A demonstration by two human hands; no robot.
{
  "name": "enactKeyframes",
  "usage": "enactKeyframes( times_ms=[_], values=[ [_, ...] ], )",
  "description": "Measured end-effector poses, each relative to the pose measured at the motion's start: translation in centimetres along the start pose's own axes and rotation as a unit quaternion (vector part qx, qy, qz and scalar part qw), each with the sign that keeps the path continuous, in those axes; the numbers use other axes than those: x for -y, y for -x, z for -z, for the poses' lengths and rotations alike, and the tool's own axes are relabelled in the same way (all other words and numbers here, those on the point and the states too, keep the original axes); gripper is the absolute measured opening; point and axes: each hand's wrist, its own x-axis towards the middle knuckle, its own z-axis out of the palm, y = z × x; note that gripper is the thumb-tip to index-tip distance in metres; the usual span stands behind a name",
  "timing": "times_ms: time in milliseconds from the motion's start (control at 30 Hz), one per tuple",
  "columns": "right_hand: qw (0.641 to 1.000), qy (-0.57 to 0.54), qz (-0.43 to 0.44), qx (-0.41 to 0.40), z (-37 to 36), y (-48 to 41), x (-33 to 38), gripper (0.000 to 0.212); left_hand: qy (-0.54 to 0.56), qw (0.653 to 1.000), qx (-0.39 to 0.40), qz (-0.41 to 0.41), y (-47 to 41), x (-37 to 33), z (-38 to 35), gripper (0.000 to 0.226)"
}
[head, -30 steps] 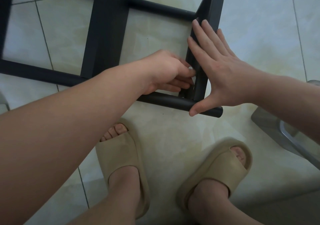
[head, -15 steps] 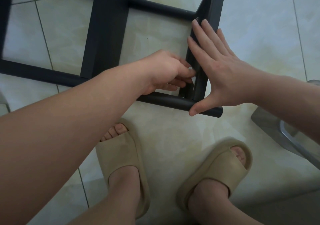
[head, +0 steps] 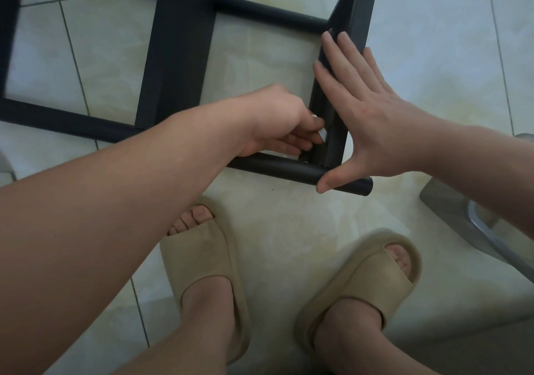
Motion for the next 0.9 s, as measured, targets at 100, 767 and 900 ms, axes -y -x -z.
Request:
enactKeyframes(
  times_ms=[100, 767, 900],
  values=[
    [1.000, 0.000, -0.001, 0.002, 0.0, 0.0, 0.0, 0.153, -0.003, 1.000, 0.003, 0.002, 0.1, 0.0, 0.1, 0.007],
    [1.000, 0.005, 0.001, -0.005, -0.1, 0.0, 0.0, 0.152, -0.120, 0.992, 0.041, -0.027, 0.9, 0.0, 1.0, 0.016],
    [1.000, 0.004, 0.002, -0.006, -0.2, 0.0, 0.0, 0.152, -0.154, 0.986, 0.053, -0.033, 1.1, 0.1, 1.2, 0.018]
  ],
)
